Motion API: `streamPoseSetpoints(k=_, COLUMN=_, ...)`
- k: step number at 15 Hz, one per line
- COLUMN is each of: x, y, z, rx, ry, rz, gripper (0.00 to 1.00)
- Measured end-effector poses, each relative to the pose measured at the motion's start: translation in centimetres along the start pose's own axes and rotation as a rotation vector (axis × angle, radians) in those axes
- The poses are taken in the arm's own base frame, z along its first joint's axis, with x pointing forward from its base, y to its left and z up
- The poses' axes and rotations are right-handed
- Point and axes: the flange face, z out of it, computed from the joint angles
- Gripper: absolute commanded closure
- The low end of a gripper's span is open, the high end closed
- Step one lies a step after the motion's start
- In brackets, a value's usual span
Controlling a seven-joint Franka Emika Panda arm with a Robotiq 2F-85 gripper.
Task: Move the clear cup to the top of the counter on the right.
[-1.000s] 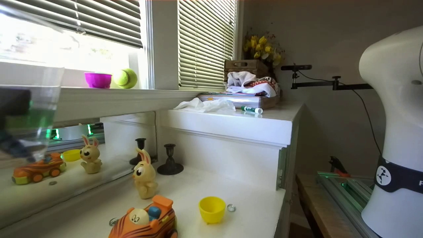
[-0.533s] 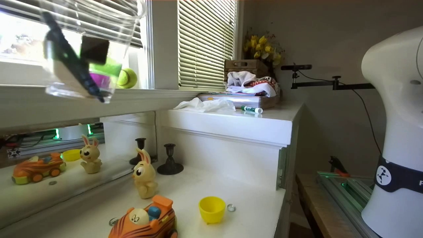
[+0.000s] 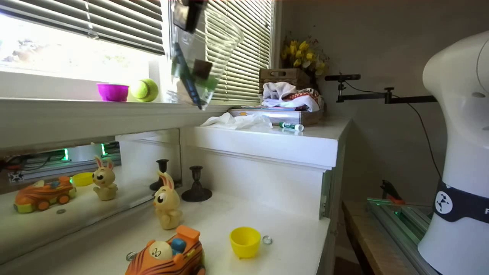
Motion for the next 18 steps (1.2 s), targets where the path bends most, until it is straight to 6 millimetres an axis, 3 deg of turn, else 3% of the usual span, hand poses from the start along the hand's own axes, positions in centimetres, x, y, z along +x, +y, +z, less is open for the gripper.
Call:
streamPoseSetpoints(k=3, x=-1.1, y=1.9, z=0.4, rx=-0.023, ry=0.003, rz=0.035, gripper=0.94)
streamPoseSetpoints(k=5, x=-1.3, y=2.1, z=0.3, rx=-0.024, ry=0.006, rz=0.040, gripper=0.99)
streamPoseSetpoints(k=11, x=-1.2, y=2.8, z=0.7, rx=-0.095, ry=-0.050, rz=0.021, gripper=0.99)
streamPoseSetpoints(k=18, x=0.0, y=9.1, z=-1.9, rx=-0.177, ry=-0.214, rz=0.109, gripper=0.99)
